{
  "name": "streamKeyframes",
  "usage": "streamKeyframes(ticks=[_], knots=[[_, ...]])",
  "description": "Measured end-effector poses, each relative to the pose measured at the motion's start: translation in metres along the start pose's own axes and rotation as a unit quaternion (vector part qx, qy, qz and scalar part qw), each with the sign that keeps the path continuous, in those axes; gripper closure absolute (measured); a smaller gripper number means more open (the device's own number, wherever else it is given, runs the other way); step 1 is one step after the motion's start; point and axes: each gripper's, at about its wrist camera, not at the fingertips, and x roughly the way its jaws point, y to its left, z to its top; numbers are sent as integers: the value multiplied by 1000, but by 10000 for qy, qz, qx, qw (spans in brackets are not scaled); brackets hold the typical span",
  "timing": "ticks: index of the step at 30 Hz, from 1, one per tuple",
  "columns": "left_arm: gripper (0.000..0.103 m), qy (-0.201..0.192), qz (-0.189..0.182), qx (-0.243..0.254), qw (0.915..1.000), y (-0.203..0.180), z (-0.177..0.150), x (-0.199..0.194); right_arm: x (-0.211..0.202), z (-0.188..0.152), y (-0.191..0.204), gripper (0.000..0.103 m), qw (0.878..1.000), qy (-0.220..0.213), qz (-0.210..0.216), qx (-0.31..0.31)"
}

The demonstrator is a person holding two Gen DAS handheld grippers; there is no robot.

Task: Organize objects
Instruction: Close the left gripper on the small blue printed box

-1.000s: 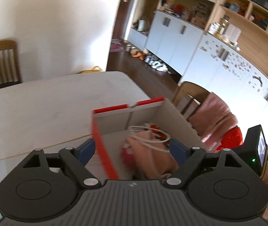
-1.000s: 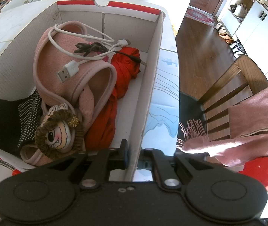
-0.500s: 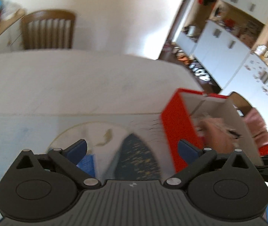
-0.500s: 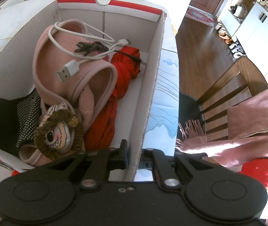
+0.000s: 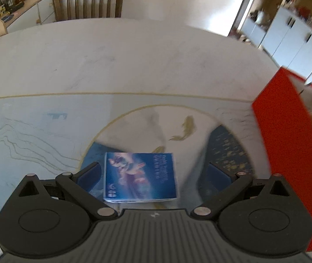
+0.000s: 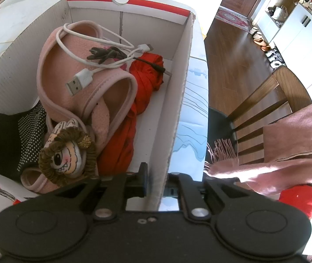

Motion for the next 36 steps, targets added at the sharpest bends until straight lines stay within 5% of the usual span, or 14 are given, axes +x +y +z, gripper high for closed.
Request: streamKeyframes(ticks=[11, 21, 28, 36], knots=[[0, 419, 213, -62, 9989, 7, -4, 26, 1, 0, 0, 94, 10000, 13, -6, 10], [1, 335, 482, -107, 9982, 11, -4, 33, 1, 0, 0, 94, 10000, 15, -12, 1], [26, 200, 547, 33, 9983, 5, -2, 27, 1, 0, 0, 94, 10000, 12, -12, 2], [27, 221, 446, 108, 9987, -3, -4, 18, 1, -1, -1, 95, 10000, 8, -22, 6]])
